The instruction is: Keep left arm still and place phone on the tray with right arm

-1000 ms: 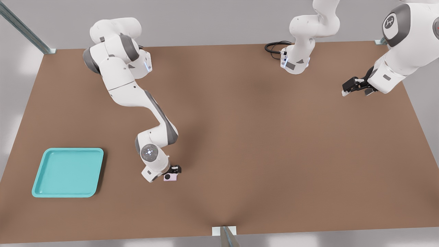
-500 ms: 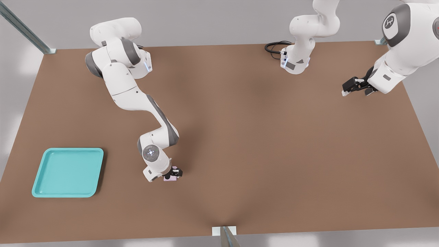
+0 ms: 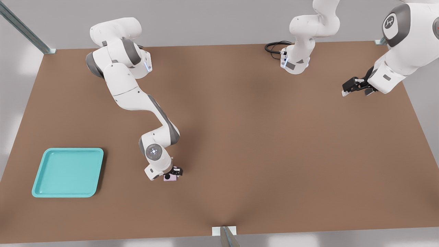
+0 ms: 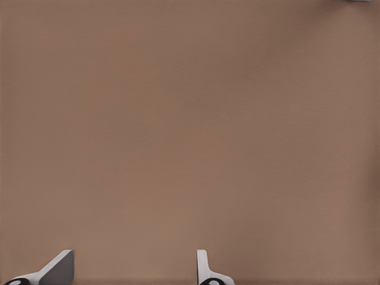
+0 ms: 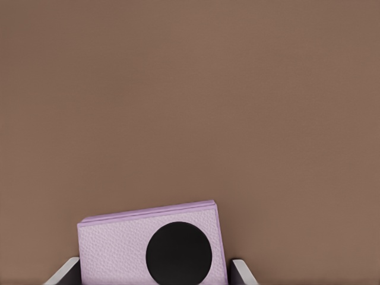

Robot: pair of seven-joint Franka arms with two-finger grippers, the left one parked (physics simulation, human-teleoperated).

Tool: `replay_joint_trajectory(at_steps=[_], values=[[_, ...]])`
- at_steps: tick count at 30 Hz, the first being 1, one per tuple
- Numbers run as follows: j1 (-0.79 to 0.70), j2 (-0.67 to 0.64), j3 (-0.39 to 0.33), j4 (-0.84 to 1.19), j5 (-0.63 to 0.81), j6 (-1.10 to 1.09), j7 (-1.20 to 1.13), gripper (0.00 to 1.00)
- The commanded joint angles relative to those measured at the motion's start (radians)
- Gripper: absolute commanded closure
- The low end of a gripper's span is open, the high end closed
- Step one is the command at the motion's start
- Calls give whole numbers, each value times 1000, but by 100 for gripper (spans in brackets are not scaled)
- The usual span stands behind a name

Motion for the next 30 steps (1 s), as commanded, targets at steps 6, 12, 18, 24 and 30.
replay_joint_trajectory(at_steps=[6, 12, 18, 24, 30], values=[[0, -3, 0, 0, -6, -4, 29, 22], [3, -10, 0, 2, -6, -13, 14, 22], [2, -32, 2, 0, -6, -52, 1, 22], [-107, -219, 3, -142, -6, -119, -194, 22], [-483, -360, 110, -317, -4, -127, -669, 22]])
